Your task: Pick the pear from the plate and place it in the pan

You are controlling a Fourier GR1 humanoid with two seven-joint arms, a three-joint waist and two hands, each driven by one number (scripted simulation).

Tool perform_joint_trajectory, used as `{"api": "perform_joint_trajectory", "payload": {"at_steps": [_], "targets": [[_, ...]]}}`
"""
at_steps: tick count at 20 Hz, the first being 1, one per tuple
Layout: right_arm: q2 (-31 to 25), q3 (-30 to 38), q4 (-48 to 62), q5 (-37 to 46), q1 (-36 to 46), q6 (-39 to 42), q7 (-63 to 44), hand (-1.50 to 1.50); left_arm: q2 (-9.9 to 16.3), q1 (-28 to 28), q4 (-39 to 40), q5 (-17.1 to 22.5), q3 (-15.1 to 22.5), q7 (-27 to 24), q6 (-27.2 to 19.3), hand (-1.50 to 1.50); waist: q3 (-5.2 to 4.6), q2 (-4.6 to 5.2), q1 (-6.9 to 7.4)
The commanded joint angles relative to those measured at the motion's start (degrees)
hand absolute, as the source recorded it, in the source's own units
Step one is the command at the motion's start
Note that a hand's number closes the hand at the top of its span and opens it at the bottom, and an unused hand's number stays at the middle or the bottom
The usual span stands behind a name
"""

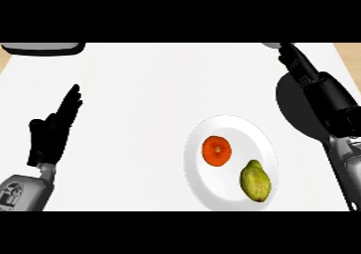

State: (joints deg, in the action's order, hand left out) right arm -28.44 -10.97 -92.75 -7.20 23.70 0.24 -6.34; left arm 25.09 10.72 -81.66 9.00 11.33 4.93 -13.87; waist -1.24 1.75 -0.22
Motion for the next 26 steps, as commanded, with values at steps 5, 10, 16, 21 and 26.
{"api": "perform_joint_trajectory", "payload": {"at_steps": [5,10,16,21,26], "targets": [[15.9,14.3,2.7,-26.7,-10.0,1.9,15.1,1.50,-3.1,-0.6,-2.7,4.6,-4.2,-0.7,-2.1,0.00,2.52,-1.52,-1.12],[14.3,21.2,11.8,-26.5,-30.3,10.4,29.0,1.50,-4.9,-3.1,-4.0,8.8,-6.1,-0.3,-1.0,0.00,1.68,-1.70,-2.66],[8.0,24.2,30.9,-18.7,-36.5,26.9,46.8,-1.50,-4.0,-0.6,-5.5,9.4,-6.4,2.9,0.5,0.00,1.44,-1.57,-0.08],[2.1,23.9,38.0,-9.8,-29.2,27.7,55.0,-1.50,-5.2,0.7,-7.5,9.3,-6.0,7.0,-0.2,0.00,1.35,-1.71,0.53],[-2.4,20.7,37.0,-4.7,-25.7,27.1,53.1,-1.50,-6.6,-0.8,-7.7,7.0,-5.1,4.7,-0.7,0.00,1.30,-1.71,0.61]]}}
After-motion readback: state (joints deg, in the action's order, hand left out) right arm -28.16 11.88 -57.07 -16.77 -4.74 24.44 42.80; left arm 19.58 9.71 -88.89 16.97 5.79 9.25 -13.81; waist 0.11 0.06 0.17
